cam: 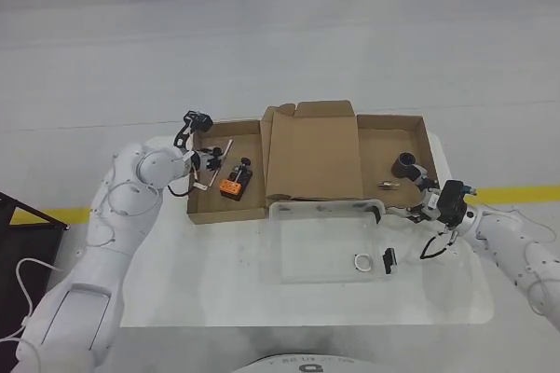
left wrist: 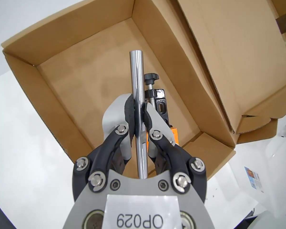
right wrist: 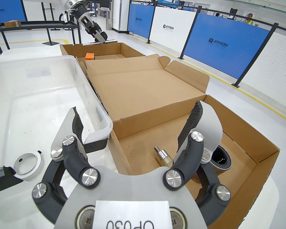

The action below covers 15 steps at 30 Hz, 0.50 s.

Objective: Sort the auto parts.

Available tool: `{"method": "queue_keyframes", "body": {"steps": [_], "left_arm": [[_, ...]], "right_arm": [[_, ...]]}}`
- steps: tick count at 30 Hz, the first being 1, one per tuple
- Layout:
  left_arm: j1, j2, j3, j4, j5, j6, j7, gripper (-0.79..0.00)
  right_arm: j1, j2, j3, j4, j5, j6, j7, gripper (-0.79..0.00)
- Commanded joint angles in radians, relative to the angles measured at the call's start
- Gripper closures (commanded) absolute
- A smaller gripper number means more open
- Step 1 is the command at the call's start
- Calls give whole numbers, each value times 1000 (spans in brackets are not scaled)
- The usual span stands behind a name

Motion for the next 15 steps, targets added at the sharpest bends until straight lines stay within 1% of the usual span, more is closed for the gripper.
{"method": "queue_keyframes", "body": {"steps": [1,3,4,5,11,15], "left_arm": [[1,1,0,-5,-2,6,-15,0],[4,2,2,-15,-3,8,-26,-292],[7,3,3,-20,-3,10,-30,-600],[9,3,4,-26,-5,13,-34,-785],[35,5,6,-88,-26,31,-44,-785],[37,5,5,-93,-28,33,-43,-785]], "right_arm": [[0,0,0,0,0,0,0,-785],[0,0,0,0,0,0,0,-785],[0,0,0,0,0,0,0,-785],[0,0,0,0,0,0,0,-785],[0,0,0,0,0,0,0,-785],[0,0,0,0,0,0,0,-785]]}}
